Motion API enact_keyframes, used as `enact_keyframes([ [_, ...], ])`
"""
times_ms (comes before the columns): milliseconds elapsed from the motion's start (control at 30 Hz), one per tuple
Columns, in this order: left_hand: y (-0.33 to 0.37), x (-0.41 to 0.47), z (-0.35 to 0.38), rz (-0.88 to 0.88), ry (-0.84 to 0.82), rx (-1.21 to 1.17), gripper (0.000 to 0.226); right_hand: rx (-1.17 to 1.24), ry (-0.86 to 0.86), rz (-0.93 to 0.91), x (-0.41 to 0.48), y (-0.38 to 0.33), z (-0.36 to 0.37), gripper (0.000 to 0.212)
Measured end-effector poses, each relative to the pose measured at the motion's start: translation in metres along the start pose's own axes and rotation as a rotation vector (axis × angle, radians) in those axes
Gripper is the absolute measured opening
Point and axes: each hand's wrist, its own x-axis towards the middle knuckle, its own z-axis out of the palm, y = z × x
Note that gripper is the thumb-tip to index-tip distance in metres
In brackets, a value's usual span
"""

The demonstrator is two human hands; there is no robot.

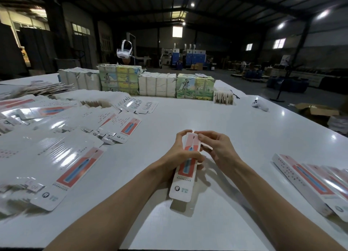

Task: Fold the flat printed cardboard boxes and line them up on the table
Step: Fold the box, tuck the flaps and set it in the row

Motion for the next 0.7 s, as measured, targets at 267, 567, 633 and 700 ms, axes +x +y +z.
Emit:
enact_keyframes([
  [267,0.013,-0.006,0.008,0.020,0.049,-0.443,0.053,-0.751,0.089,-0.385,-0.011,0.003,0.015,0.010],
  [567,0.012,-0.003,-0.003,-0.015,0.029,-0.666,0.053,-1.096,-0.090,-0.348,-0.032,-0.013,0.022,0.028],
  [633,0.011,-0.001,0.001,-0.018,0.063,-0.650,0.056,-1.190,-0.067,-0.349,-0.040,-0.023,0.018,0.023],
  [700,0.009,0.002,0.005,-0.010,0.114,-0.521,0.057,-1.313,-0.002,-0.329,-0.051,-0.027,0.012,0.021],
])
